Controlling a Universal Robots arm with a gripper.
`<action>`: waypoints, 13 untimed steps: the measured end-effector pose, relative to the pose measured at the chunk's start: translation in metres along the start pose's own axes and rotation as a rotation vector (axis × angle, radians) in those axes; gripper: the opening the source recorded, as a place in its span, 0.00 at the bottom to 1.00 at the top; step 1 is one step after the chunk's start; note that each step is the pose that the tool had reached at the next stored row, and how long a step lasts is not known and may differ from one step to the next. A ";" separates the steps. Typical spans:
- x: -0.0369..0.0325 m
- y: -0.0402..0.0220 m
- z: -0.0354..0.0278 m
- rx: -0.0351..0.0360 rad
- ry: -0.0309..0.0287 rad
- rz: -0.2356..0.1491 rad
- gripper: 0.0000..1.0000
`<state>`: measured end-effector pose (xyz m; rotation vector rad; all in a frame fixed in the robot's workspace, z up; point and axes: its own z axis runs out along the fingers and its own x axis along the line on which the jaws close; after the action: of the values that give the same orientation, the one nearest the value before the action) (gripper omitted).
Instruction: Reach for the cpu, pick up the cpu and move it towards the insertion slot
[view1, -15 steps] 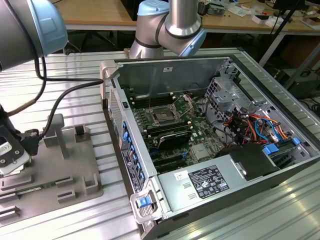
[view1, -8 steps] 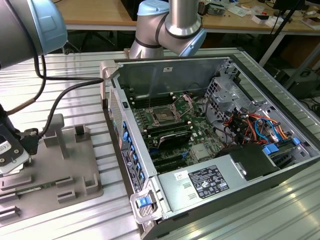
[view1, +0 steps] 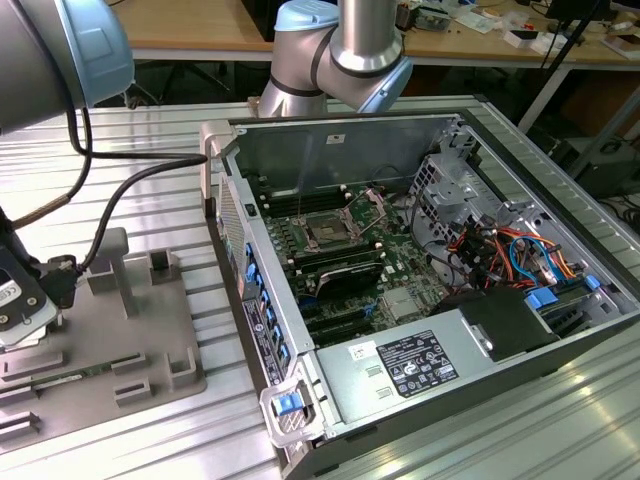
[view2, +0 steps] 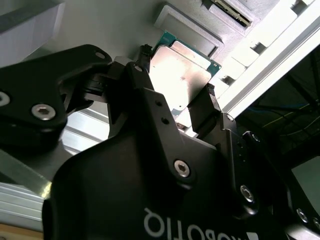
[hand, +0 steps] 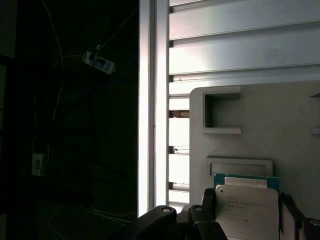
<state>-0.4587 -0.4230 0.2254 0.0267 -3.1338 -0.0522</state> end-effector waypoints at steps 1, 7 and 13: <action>0.0000 0.0000 -0.0002 0.0000 0.0000 0.000 0.55; 0.0000 0.0000 -0.0010 0.0000 0.0000 0.000 0.55; 0.0000 0.0001 -0.0021 0.0000 0.0001 0.000 0.55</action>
<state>-0.4587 -0.4230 0.2275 0.0267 -3.1337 -0.0521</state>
